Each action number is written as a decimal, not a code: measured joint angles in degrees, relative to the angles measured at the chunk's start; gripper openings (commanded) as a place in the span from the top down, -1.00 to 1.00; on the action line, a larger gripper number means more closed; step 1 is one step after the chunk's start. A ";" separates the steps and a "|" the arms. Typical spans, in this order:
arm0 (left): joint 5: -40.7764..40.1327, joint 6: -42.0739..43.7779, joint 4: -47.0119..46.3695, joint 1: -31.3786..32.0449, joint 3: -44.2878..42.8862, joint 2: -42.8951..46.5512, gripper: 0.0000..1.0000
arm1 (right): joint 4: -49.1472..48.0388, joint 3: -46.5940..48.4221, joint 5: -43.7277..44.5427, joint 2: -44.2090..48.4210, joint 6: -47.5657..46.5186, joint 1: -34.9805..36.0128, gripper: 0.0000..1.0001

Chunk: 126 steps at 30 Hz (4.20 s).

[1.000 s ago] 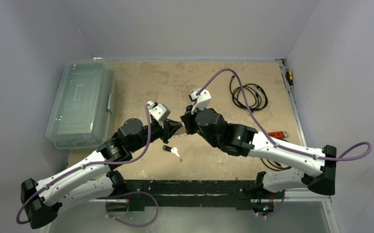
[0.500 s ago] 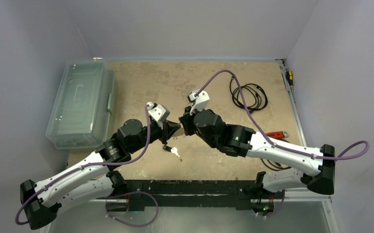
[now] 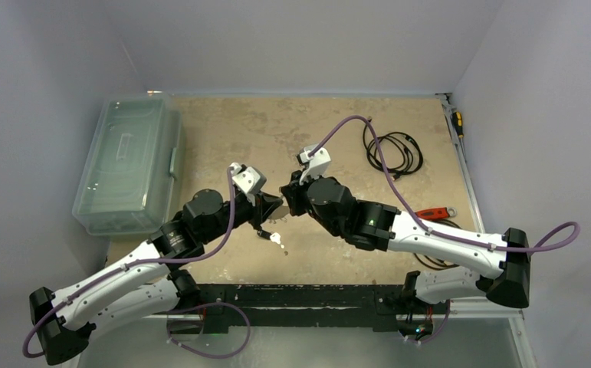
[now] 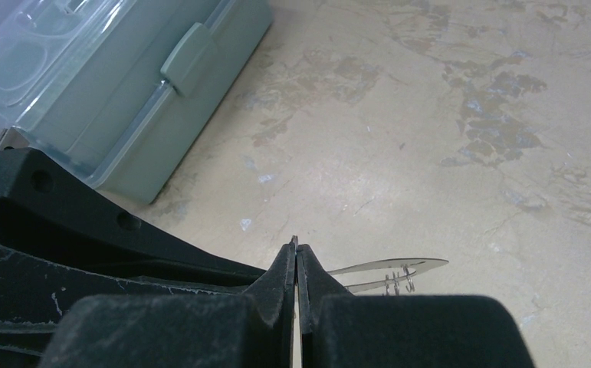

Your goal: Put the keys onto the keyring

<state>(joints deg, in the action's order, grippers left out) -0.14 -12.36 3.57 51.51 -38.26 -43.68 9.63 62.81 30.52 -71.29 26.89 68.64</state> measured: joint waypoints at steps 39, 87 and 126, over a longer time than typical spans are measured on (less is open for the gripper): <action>-9.03 -26.16 -15.69 0.07 12.76 7.93 1.00 | -47.47 -25.66 18.29 -0.68 9.18 7.96 1.00; 0.83 -14.69 -5.38 -0.04 7.02 8.11 -0.92 | -65.81 -32.94 24.02 -0.55 -8.41 11.61 1.00; 2.89 -10.60 -5.73 2.08 8.00 4.55 -0.37 | -47.76 -26.84 24.98 1.22 -11.43 11.72 1.00</action>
<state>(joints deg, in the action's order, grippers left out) 2.74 -22.96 -2.15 53.58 -30.26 -39.13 -38.13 35.97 55.51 -70.06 15.46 80.36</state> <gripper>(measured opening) 0.719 0.005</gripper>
